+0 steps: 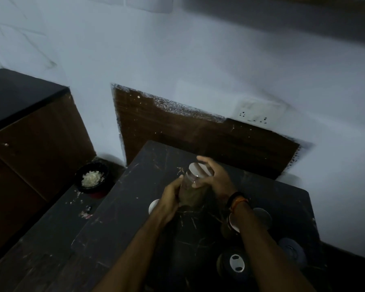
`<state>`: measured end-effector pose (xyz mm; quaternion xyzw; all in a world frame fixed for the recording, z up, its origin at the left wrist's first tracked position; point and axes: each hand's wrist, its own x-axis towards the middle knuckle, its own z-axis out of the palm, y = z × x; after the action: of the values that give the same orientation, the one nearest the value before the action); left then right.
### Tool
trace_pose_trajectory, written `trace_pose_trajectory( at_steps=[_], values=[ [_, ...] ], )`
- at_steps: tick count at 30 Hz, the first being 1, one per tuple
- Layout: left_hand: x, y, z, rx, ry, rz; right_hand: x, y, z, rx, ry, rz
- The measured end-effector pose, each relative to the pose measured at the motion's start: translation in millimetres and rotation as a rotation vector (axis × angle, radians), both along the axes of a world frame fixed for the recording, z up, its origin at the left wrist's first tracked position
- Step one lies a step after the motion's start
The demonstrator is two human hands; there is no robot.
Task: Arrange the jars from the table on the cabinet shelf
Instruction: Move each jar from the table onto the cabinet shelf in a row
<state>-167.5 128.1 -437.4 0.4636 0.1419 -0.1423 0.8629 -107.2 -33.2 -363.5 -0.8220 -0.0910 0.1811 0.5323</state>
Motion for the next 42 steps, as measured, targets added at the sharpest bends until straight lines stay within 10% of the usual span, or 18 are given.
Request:
trace_pose_trajectory(
  at_steps=[8,21,42],
  values=[
    [4.9,-31.2,59.8,-0.613,-0.147,-0.15,0.5,-32.4,73.1,0.464,-0.053,-0.034],
    [43.3,-70.0,209.5,-0.213,-0.562,-0.034,9.0,-45.3,196.4,0.941,-0.171,-0.143],
    [101.8,-93.2,367.9,0.002,-0.962,-0.221,35.3,-86.8,352.1,0.938,-0.494,-0.036]
  ],
)
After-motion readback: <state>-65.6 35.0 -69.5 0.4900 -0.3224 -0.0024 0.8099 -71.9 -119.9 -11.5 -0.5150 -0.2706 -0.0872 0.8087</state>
